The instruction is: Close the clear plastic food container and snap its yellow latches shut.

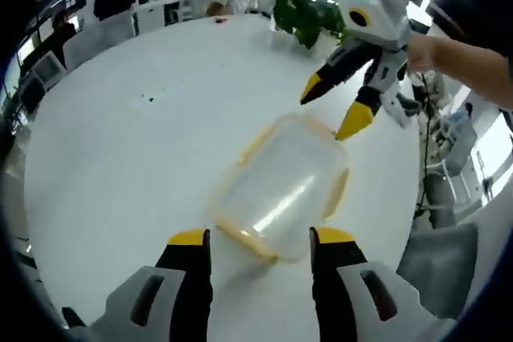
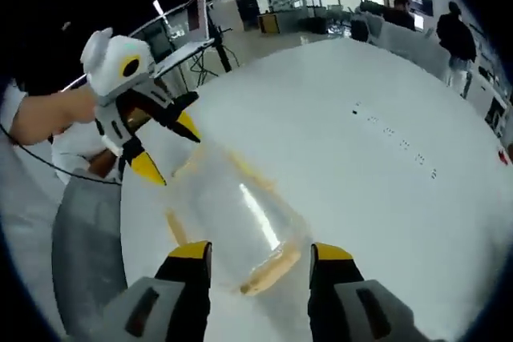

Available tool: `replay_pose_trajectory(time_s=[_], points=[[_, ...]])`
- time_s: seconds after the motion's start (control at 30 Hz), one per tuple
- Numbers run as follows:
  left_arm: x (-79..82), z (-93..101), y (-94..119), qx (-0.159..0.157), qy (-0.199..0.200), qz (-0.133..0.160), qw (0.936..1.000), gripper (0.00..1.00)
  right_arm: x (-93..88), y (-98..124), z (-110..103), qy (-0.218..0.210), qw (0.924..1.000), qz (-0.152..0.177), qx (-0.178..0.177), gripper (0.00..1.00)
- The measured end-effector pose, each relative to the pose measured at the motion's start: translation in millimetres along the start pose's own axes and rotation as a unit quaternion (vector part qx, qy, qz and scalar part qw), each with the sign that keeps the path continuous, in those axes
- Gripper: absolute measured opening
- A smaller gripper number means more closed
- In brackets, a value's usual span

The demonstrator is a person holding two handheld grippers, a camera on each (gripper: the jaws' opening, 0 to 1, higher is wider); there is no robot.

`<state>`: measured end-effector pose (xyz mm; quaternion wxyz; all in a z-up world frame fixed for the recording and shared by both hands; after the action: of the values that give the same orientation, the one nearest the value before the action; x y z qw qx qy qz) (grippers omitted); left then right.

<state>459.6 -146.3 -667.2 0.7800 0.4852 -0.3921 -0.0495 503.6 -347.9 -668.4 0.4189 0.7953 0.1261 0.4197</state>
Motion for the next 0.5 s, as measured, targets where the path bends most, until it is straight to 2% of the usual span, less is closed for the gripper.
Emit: replay_pose_trajectory(time_s=[0.1, 0.17, 0.23, 0.33, 0.4, 0.5], points=[[-1.5, 0.3, -0.5, 0.013, 0.015, -0.003, 0.9998, 0.47, -5.7, -0.7, -1.9, -0.044, 0.9990, 0.002, -0.009, 0.45], [-1.8, 2.3, -1.3, 0.018, 0.036, 0.001, 0.9992, 0.47, -9.3, -2.4, -4.4, -0.040, 0.9991, 0.001, -0.012, 0.44], [-4.8, 4.0, -3.6, 0.025, 0.036, -0.008, 0.9990, 0.47, -13.9, -3.8, -5.1, -0.064, 0.9977, -0.010, -0.022, 0.44], [-7.6, 6.5, -4.8, 0.031, 0.046, -0.014, 0.9984, 0.46, -13.6, -5.7, -7.9, -0.090, 0.9956, 0.005, -0.028, 0.44], [-8.3, 8.1, -5.6, 0.028, 0.061, -0.014, 0.9977, 0.45, -16.1, -7.5, -7.3, -0.110, 0.9933, 0.001, -0.036, 0.43], [-8.7, 10.1, -5.8, 0.030, 0.075, -0.009, 0.9967, 0.43, -16.4, -10.2, -9.9, -0.115, 0.9927, 0.001, -0.035, 0.44]])
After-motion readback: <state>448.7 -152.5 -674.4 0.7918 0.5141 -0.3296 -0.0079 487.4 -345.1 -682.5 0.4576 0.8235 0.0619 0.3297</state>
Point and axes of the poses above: the point that each gripper's makers call its tool centre point, and the gripper's own axes: y roughly backward along the fingers, z roughly to its right, x roughly out of its top, the point moved 6 cm from there along y, roughly backward along the fingers, and after that the axes turned 1 degree about z, right-handed, at the moved point
